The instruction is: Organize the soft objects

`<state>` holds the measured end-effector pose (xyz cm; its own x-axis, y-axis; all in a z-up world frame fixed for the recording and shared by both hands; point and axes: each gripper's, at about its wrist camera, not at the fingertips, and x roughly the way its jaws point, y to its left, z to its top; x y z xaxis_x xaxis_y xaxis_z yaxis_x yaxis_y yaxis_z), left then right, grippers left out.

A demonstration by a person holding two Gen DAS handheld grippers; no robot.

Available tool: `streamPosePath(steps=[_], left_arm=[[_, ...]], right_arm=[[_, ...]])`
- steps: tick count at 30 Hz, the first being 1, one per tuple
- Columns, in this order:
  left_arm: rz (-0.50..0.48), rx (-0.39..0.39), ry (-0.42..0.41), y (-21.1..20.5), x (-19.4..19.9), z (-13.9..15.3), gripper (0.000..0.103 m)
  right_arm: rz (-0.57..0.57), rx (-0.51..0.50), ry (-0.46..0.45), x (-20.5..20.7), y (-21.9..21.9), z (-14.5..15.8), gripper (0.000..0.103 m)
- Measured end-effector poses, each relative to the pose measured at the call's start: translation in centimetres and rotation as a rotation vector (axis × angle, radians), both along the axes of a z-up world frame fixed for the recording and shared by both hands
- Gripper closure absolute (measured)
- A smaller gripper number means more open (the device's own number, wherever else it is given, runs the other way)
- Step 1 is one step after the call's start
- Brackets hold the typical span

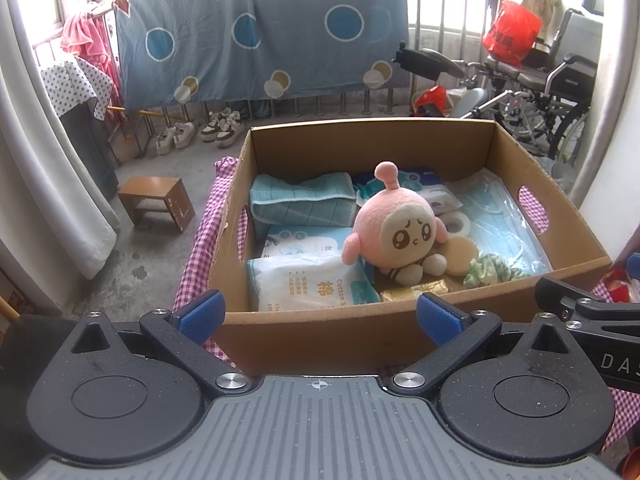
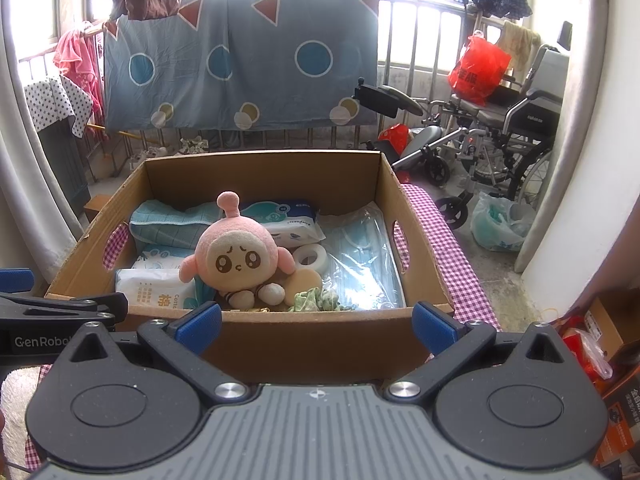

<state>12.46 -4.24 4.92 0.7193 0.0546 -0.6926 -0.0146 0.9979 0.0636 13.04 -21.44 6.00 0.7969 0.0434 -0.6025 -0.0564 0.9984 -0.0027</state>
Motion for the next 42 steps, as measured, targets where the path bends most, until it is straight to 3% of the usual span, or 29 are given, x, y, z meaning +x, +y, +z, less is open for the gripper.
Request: streamPosePath(steps=[42], left_arm=[[0.006,-0.001,0.005,-0.01,-0.22,-0.27,0.001]], right_arm=[[0.001,0.001,0.001,0.01,-0.07,0.01,0.000]])
